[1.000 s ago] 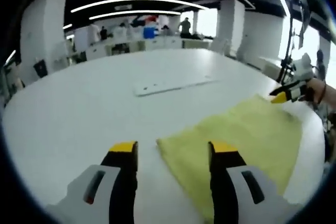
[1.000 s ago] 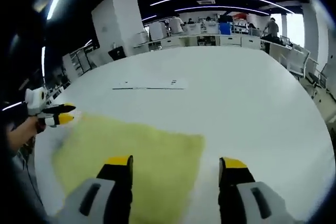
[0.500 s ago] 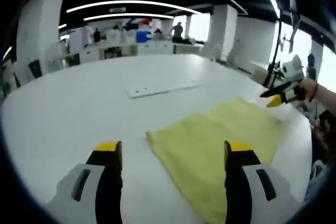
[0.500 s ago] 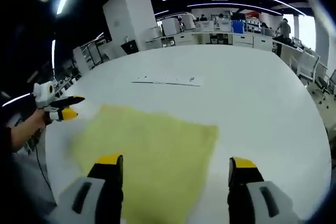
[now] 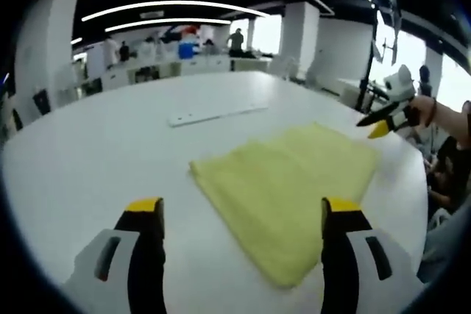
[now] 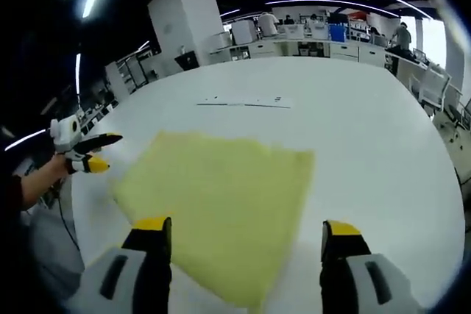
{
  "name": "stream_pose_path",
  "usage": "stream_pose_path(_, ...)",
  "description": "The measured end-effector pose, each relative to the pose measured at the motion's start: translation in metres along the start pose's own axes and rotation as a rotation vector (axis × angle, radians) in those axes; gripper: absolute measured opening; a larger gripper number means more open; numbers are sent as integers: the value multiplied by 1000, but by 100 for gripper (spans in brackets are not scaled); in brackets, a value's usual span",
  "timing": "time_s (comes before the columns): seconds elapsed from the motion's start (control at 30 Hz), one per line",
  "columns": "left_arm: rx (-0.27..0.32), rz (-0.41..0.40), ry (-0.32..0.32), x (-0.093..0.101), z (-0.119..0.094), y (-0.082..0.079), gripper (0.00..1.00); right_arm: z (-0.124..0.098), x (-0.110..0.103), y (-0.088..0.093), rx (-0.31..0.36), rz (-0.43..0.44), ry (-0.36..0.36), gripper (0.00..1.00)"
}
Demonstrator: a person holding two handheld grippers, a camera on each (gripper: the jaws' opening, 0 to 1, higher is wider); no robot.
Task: Fold the garment on the visible template until the final outline fits inside the template.
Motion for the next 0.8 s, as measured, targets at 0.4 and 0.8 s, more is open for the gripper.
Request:
stream_pose_path(0.4, -31, -60, 18, 22, -9, 27, 70, -13, -5, 24, -5, 23, -5, 77)
stream_pose_path(0.8, -76, -171, -11, 25, -12, 51, 34, -14, 4, 51, -21, 98, 43, 45)
Point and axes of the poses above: the point that each gripper's makers call its tool centre point, and the gripper's own axes: z roughly forward along the fingers, x roughly to its right, y roughly out of its underside, the point moved 8 cm from there along -z, roughly backward along the fingers, and after that the axes turned 7 degrees about y, right-handed, at the moved point
